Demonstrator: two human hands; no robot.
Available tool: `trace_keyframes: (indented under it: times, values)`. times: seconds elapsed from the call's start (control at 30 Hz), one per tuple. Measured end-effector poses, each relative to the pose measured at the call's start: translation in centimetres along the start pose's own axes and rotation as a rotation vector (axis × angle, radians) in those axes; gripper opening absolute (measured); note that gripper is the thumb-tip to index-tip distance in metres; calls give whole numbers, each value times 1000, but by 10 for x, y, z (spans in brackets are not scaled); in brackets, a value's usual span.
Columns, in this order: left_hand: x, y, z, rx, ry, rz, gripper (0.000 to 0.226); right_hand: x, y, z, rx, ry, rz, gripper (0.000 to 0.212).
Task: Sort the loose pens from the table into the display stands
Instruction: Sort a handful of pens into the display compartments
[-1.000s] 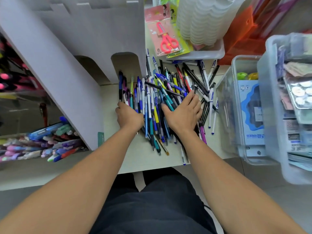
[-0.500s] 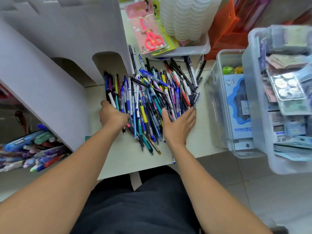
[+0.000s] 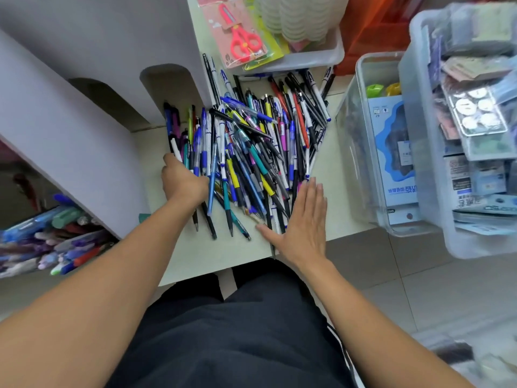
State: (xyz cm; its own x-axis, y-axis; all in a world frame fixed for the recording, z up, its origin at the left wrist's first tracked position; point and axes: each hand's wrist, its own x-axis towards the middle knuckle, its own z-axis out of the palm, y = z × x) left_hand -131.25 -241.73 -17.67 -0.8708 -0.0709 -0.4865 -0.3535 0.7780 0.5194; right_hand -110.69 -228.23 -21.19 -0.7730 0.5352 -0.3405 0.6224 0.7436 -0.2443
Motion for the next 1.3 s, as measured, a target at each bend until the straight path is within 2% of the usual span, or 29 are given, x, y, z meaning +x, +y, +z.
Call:
trace_keyframes:
  times: [0.3,0.37,0.43,0.53,0.6,0.67,0.8,0.83,0.9,0.97,1.0,1.07,1.1,1.13,1.2,1.3]
  values:
    - [6,0,-5,113,-23,10,55,61,15,-26,144,135,-65,119]
    - [9,2,-6,125,-28,-1,56,51,18,-29,268,203,-86,105]
    - [12,5,-8,134,-41,-12,59,28,15,-23,516,306,-76,87]
    - [15,8,-9,144,-56,-18,63,6,-4,-4,748,409,228,76]
    - [15,8,-9,137,-62,-17,65,13,-29,3,678,427,428,78]
    - [16,8,-11,79,-71,-12,62,28,-55,2,647,436,489,81]
    - [11,3,-19,-16,-115,3,45,40,-77,-12,760,436,537,83]
    - [10,0,-21,-21,-122,5,42,35,-76,-19,740,436,489,81]
    - [8,-8,-25,-9,-118,9,39,22,-76,-35,612,397,225,66]
    - [6,-16,-27,30,-94,11,38,12,-89,-46,416,216,-51,51]
    - [4,-20,-28,44,-81,14,36,11,-100,-47,303,81,-118,53]
    - [2,-26,-30,44,-69,7,31,16,-124,-43,132,-152,-116,70]
    - [3,-29,-32,35,-68,-3,27,20,-135,-38,73,-206,-119,74]
    - [4,-32,-34,23,-72,-17,24,24,-144,-34,31,-215,-142,70]
    - [5,-37,-38,-1,-83,-49,23,34,-154,-26,50,-166,-170,49]
    - [4,-41,-38,-43,-90,-61,27,51,-154,-23,281,-102,-137,23]
